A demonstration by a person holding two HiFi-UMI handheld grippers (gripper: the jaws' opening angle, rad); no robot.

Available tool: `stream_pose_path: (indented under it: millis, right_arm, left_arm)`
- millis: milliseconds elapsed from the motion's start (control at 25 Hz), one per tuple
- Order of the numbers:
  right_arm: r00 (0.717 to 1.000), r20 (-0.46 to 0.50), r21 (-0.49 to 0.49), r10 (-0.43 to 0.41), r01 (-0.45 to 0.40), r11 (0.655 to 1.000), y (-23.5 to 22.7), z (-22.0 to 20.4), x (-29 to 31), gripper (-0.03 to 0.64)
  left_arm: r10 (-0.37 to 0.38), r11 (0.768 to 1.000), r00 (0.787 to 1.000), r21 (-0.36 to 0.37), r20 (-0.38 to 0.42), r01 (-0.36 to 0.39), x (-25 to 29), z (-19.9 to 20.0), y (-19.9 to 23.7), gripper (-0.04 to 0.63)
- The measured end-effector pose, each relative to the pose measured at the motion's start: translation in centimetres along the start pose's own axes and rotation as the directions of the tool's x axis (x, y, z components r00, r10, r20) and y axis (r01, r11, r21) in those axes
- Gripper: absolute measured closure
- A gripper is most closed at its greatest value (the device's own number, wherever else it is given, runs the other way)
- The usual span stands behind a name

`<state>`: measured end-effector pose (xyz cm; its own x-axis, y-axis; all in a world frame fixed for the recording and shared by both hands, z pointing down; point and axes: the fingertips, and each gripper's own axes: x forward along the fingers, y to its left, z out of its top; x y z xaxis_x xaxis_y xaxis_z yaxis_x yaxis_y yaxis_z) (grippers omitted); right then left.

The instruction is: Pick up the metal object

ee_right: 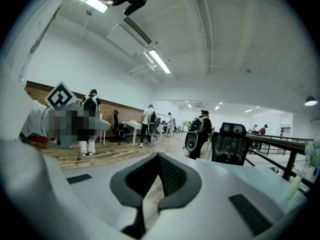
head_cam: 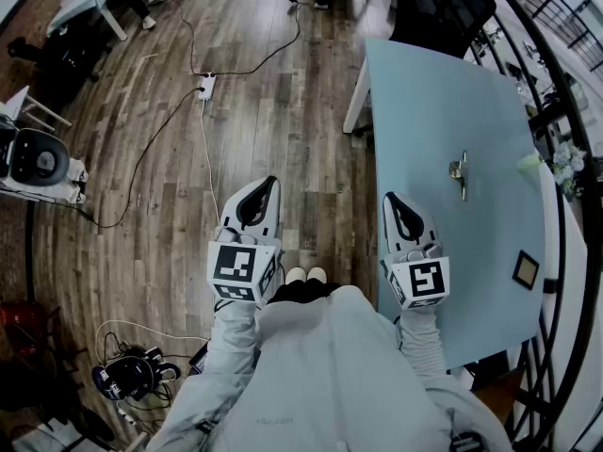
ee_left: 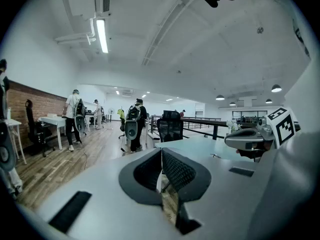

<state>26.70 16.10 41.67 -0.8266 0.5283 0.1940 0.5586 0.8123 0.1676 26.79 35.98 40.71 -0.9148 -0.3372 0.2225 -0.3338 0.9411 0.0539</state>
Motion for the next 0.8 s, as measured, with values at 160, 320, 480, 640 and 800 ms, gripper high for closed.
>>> stream_pose_path:
  millis: [160,320,480,640,800]
  right_arm:
    - [1.000,0.003,0.011,-0.004,0.004,1.000,0.5,-0.2,0.6,0.594]
    - [1.000,-0.009,0.025,0.011,-0.011,1.000,0.4,-1.1,0.8,0.594]
    - [1.000,-0.001,0.058,0.006,-0.006,0.998,-0.4,-1.6,1.6,0.592]
    - [1.000,0.012,0.072,0.015,-0.016,0.997,-1.2,-1.6,4.2,0.592]
    - [0.999,0.033,0.077,0.023,-0.026,0.997,-2.1,-0.7,7.4,0.592]
  left_arm:
    - [0.010,1.000,1.000,0.015,0.005,-0.010,-0.1,-0.2,0.6,0.568]
    - [0.020,1.000,1.000,0.002,-0.002,-0.020,0.3,-0.7,0.2,0.568]
    - [0.018,1.000,1.000,0.013,-0.021,-0.018,1.1,-1.2,0.3,0.568]
    - [0.035,0.999,0.999,0.021,-0.025,-0.034,2.9,-1.0,1.9,0.568]
    - [0.039,0.999,0.999,0.027,-0.019,-0.039,5.6,-0.1,4.0,0.568]
